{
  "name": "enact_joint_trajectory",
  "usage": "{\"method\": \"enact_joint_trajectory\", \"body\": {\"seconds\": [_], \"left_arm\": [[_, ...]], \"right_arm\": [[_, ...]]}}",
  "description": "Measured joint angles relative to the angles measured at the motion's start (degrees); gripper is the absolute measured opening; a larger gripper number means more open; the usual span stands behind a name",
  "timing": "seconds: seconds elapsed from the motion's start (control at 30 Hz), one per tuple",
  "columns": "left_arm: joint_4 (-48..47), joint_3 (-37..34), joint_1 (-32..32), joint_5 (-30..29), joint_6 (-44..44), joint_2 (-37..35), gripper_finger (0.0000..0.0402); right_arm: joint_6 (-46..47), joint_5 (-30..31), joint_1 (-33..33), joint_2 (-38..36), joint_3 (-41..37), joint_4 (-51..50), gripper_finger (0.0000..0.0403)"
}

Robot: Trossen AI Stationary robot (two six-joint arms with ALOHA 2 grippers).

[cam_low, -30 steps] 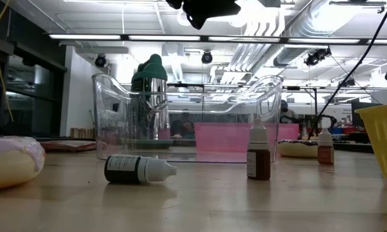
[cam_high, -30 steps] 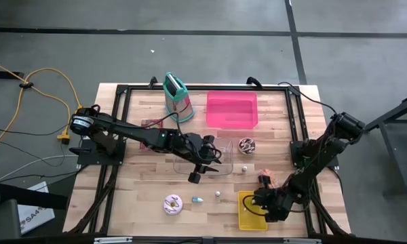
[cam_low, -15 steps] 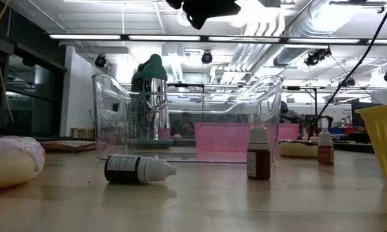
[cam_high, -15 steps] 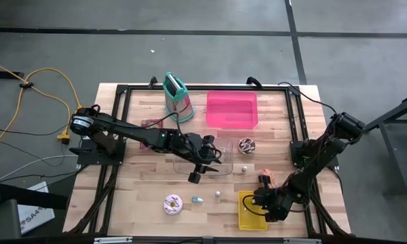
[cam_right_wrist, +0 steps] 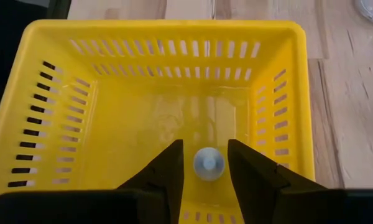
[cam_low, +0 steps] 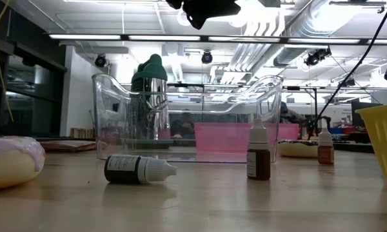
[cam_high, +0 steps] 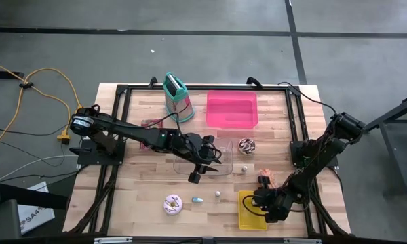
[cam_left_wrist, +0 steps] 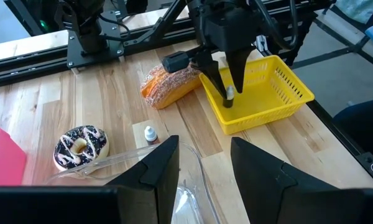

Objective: Pick & Place Food Item
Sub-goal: Put the blue food coloring bottle into the yellow bin

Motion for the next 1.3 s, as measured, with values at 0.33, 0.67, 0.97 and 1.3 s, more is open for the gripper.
{"method": "enact_joint_trajectory", "body": {"seconds": [0.33,0.67,0.97,1.3], "left_arm": [[0.00,0.00,-0.01,0.01,0.00,0.00,0.0141],[0.00,0.00,-0.01,0.01,-0.29,0.00,0.0141],[-0.03,0.00,-0.02,0.01,-0.46,0.00,0.0141],[-0.03,0.00,-0.02,0.01,-0.46,0.00,0.0141]], "right_arm": [[-4.36,0.72,0.00,-0.94,0.00,0.58,0.0114],[-8.17,1.09,-2.60,-7.35,0.00,1.40,0.0114],[-9.56,0.85,-4.07,-7.87,0.00,1.37,0.0114],[-9.41,1.07,-4.15,-7.87,0.00,1.52,0.0114]]}}
